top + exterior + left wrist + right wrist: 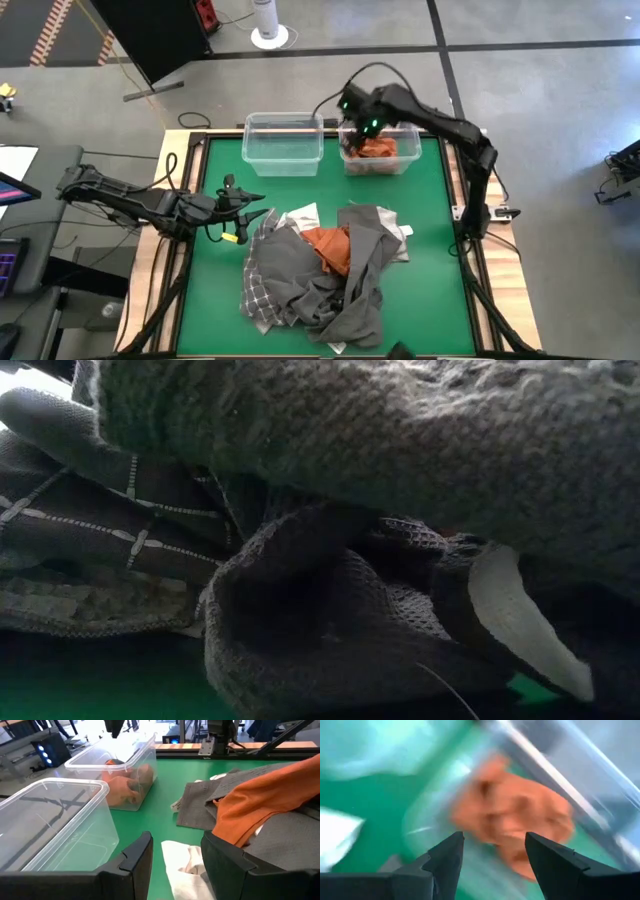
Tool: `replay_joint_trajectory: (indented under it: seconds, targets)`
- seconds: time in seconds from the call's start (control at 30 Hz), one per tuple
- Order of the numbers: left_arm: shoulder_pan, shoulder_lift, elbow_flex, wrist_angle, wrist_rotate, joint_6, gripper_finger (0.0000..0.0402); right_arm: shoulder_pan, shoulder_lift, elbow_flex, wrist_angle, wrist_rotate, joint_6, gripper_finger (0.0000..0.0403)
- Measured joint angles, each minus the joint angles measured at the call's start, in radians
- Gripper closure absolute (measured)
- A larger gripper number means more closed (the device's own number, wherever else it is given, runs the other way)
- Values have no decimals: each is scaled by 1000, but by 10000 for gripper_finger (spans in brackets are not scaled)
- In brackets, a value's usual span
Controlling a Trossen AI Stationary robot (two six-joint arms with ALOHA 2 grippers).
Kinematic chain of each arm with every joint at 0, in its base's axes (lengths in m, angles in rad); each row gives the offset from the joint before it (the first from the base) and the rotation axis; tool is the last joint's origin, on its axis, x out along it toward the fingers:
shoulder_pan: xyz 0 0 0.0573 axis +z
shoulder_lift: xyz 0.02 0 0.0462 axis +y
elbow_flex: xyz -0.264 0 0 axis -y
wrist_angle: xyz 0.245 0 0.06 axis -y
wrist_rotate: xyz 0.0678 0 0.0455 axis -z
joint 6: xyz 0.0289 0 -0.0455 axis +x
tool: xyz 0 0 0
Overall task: Sort towels by color in basket
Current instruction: Put the orange microfiber towel into the right transparent bin
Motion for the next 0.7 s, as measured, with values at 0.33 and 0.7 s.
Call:
replay_joint_trajectory:
  seconds: [0.33, 0.7]
  targets:
    - [0, 0, 0, 5, -7, -36, 242, 354, -169, 1, 116, 30, -101, 147]
    - [0, 0, 0, 5, -11, -85, 242, 762, -141, -97, 404, 100, -185, 147]
